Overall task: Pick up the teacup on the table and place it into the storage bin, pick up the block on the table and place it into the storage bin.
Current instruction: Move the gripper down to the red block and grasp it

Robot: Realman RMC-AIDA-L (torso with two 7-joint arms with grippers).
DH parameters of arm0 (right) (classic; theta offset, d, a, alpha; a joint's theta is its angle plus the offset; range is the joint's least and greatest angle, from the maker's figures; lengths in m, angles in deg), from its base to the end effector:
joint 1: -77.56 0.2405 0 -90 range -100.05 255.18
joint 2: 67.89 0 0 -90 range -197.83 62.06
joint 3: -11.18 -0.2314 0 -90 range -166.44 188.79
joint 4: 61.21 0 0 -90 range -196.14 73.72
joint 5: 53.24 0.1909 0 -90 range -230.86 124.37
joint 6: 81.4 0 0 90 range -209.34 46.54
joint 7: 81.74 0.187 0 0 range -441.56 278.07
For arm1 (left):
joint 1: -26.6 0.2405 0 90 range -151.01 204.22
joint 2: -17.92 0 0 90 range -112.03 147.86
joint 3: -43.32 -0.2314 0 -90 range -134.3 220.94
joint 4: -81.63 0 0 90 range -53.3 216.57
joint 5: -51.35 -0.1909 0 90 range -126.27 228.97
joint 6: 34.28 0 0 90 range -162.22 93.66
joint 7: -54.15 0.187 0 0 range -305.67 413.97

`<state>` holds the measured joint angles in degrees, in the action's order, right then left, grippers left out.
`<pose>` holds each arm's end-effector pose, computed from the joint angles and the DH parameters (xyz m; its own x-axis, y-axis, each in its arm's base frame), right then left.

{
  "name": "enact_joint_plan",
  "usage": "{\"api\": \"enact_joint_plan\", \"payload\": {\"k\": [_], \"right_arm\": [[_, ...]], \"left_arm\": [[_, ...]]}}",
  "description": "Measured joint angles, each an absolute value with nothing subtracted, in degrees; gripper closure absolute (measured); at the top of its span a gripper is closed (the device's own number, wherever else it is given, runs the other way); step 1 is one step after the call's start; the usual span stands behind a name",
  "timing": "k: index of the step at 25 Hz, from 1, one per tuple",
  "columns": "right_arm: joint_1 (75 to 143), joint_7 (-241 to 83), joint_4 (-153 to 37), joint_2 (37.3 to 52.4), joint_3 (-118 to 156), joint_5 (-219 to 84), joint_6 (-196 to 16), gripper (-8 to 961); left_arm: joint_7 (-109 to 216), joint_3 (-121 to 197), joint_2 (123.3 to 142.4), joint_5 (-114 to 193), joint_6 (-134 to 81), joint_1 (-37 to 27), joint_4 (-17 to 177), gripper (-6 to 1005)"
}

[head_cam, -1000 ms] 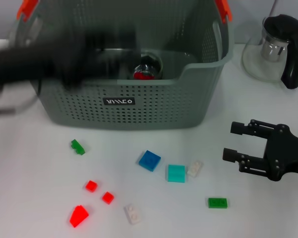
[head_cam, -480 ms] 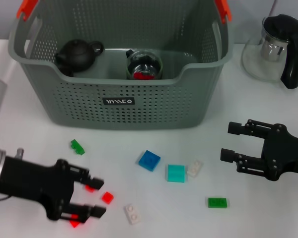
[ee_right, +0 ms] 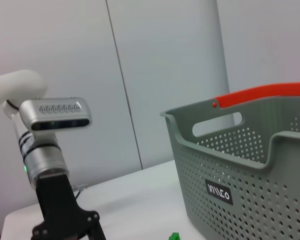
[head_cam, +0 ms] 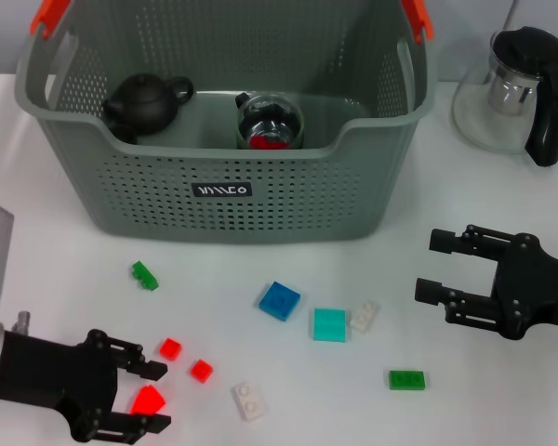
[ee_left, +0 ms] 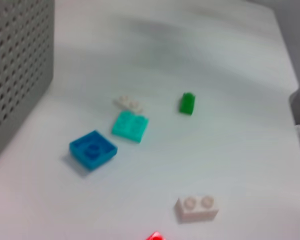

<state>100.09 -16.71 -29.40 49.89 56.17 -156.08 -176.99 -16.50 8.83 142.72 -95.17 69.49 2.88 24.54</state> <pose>0.2243 0.2748 -0.0244 0.7512 -0.2233 -0.6211 -0.3814 -0.9149 -0.1324 -0.2747 0.2360 -0.0287 0.9581 0.2782 0.0677 0.2816 -0.9584 -0.0466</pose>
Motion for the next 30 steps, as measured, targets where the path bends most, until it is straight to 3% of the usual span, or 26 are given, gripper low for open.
{"api": "enact_joint_plan", "payload": {"k": [30], "right_arm": [[100.50, -16.70, -29.39, 49.80, 56.17, -156.07, -176.67, 212]], "left_arm": [[-14.84, 11.21, 142.41, -97.09, 62.72, 3.16, 27.15, 457]]}}
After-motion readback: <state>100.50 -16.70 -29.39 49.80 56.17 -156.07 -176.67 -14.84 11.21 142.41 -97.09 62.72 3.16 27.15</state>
